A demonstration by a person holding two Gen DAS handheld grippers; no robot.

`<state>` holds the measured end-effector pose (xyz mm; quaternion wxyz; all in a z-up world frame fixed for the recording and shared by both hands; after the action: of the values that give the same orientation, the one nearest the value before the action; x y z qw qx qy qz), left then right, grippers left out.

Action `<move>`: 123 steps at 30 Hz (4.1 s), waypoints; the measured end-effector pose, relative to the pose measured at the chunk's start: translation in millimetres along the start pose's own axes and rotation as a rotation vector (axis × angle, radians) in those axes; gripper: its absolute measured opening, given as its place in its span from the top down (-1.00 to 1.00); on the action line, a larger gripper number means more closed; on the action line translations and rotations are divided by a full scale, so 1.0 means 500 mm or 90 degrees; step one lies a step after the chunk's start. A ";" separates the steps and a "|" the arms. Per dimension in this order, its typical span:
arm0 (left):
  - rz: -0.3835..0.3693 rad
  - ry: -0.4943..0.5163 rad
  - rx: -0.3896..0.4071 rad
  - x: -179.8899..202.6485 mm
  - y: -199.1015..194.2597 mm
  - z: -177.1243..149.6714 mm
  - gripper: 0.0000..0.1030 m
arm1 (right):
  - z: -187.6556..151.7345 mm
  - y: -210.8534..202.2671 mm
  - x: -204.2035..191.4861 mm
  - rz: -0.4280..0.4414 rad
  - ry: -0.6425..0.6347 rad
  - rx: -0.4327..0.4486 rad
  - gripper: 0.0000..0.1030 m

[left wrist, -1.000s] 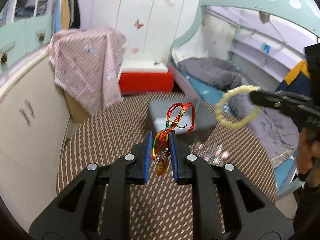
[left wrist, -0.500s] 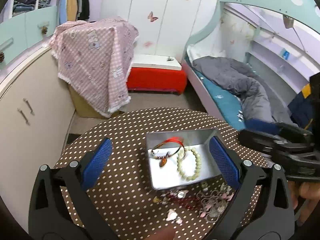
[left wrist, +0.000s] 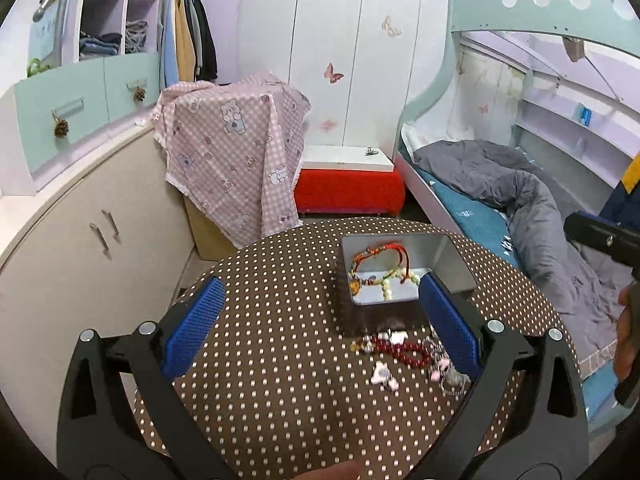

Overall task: Organize jewelry
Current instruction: 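Carry both bracelets into the grey metal box and open both grippers, then move both tools back toward the remaining jewelry on the table, then grasp a white charm with the left gripper while the right gripper grasps the pink charm keychain, then lower both held charms into the grey metal box and open both grippers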

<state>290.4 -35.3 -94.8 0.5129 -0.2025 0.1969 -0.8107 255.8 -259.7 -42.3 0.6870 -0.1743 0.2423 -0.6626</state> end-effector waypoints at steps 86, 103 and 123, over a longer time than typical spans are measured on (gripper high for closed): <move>-0.115 0.036 -0.135 0.064 0.064 -0.151 0.76 | -0.124 0.016 -0.055 0.107 -0.132 -0.077 0.82; -0.116 0.055 -0.062 0.052 -0.013 -0.017 0.76 | -0.004 -0.055 -0.078 0.099 -0.182 -0.041 0.62; -0.134 0.032 -0.109 0.063 0.022 -0.109 0.76 | -0.315 0.121 -0.064 0.054 -0.218 -0.200 0.75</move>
<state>257.3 -62.6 -142.6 0.4006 -0.2450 0.2558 -0.8450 216.8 -211.5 -202.4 0.7096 -0.3785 0.2297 -0.5481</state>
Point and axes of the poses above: each gripper's, at about its wrist camera, not at the fingertips, and y roughly the way its jaws point, x to its right, z to its top, the point moved 6 cm from there along y, roughly the way its jaws point, and after that the axes turned 8 degrees about -z, right-handed, at the moved point
